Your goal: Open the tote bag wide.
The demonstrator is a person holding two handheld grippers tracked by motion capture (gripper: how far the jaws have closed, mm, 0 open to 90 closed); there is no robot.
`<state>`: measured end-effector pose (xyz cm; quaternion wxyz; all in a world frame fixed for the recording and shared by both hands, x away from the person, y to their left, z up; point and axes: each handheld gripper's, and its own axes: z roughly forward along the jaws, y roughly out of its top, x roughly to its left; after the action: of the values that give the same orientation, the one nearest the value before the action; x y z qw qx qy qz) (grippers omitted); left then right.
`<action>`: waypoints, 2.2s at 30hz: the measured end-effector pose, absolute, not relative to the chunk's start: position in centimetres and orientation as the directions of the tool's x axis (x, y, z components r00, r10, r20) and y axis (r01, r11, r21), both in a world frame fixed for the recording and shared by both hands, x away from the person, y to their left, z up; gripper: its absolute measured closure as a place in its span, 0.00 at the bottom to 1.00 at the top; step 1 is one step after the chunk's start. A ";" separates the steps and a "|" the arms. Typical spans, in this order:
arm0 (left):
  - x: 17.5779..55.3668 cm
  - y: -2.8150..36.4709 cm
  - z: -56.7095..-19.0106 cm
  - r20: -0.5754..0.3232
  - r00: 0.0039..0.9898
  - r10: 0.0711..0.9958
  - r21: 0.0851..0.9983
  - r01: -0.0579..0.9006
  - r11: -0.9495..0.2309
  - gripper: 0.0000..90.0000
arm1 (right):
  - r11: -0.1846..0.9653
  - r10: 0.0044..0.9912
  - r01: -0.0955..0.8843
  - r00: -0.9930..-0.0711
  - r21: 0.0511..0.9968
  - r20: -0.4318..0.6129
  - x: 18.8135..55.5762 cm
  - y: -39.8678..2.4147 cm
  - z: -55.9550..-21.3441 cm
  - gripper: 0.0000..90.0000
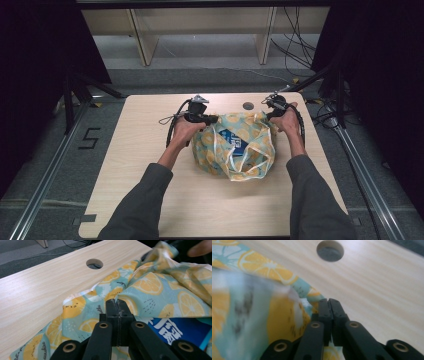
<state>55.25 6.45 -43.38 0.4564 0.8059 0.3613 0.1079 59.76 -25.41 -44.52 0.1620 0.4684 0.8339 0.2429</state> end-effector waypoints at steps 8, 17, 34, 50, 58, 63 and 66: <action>55.5 6.4 -43.6 -0.198 0.701 0.685 0.815 0.506 -0.282 0.99 | 0.269 0.865 0.758 -0.461 0.594 0.198 57.0 -29.3 -41.4 0.79; 55.7 6.1 -43.5 -0.219 0.686 0.694 0.819 0.516 -0.251 0.99 | 0.421 0.693 0.507 -0.714 0.752 0.094 52.0 -26.1 -36.5 1.00; 55.6 5.0 -43.0 -0.191 0.703 0.685 0.821 0.497 -0.282 0.99 | 0.705 0.680 0.531 -0.694 0.470 -0.235 52.8 -17.2 -42.6 1.00; 56.8 3.8 -45.4 -0.130 0.684 0.718 0.770 0.526 -0.362 0.95 | 0.644 0.723 0.581 -0.674 0.497 -0.149 54.7 -20.6 -43.5 1.00; 52.3 3.1 -40.4 -0.122 0.746 0.655 0.862 0.407 -0.302 0.80 | 0.680 0.661 0.513 -0.739 0.524 -0.133 52.0 -20.3 -42.0 1.00; 49.0 1.4 -41.6 -0.095 0.839 0.536 0.763 0.407 -0.502 0.86 | 0.687 0.642 0.492 -0.755 0.536 -0.131 51.3 -19.6 -41.5 1.00; 47.4 2.2 -43.2 -0.100 0.867 0.488 0.695 0.412 -0.589 0.93 | 0.686 0.639 0.477 -0.756 0.549 -0.142 51.6 -19.3 -41.4 1.00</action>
<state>47.37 2.24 -43.19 0.3760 0.8900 0.2530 0.0506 51.64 -19.31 -41.37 0.1633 0.3087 0.9036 0.2482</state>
